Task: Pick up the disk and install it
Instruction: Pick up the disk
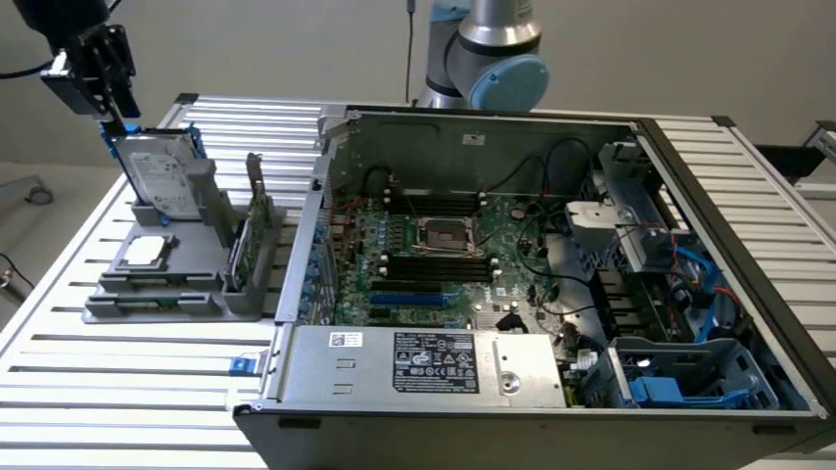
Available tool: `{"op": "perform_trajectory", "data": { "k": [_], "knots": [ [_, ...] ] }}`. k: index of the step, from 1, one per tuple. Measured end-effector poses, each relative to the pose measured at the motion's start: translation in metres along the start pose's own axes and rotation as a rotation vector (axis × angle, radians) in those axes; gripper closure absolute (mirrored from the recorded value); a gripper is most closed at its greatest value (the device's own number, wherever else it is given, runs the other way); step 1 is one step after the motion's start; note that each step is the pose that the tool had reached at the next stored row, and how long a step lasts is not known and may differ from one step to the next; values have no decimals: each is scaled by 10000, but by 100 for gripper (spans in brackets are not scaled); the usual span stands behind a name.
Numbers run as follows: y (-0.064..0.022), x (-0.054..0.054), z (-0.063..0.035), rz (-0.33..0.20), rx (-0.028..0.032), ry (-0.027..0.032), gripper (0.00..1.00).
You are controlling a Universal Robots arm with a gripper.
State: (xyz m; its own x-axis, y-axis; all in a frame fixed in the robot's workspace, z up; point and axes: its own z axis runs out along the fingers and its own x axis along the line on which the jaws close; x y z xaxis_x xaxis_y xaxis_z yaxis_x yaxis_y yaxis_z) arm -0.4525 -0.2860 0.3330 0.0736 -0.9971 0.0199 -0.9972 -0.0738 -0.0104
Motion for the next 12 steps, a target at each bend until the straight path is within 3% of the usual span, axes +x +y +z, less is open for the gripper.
{"op": "perform_trajectory", "data": {
  "k": [12],
  "knots": [
    [26,2,218,-1,9,-42,50]
  ]
}}
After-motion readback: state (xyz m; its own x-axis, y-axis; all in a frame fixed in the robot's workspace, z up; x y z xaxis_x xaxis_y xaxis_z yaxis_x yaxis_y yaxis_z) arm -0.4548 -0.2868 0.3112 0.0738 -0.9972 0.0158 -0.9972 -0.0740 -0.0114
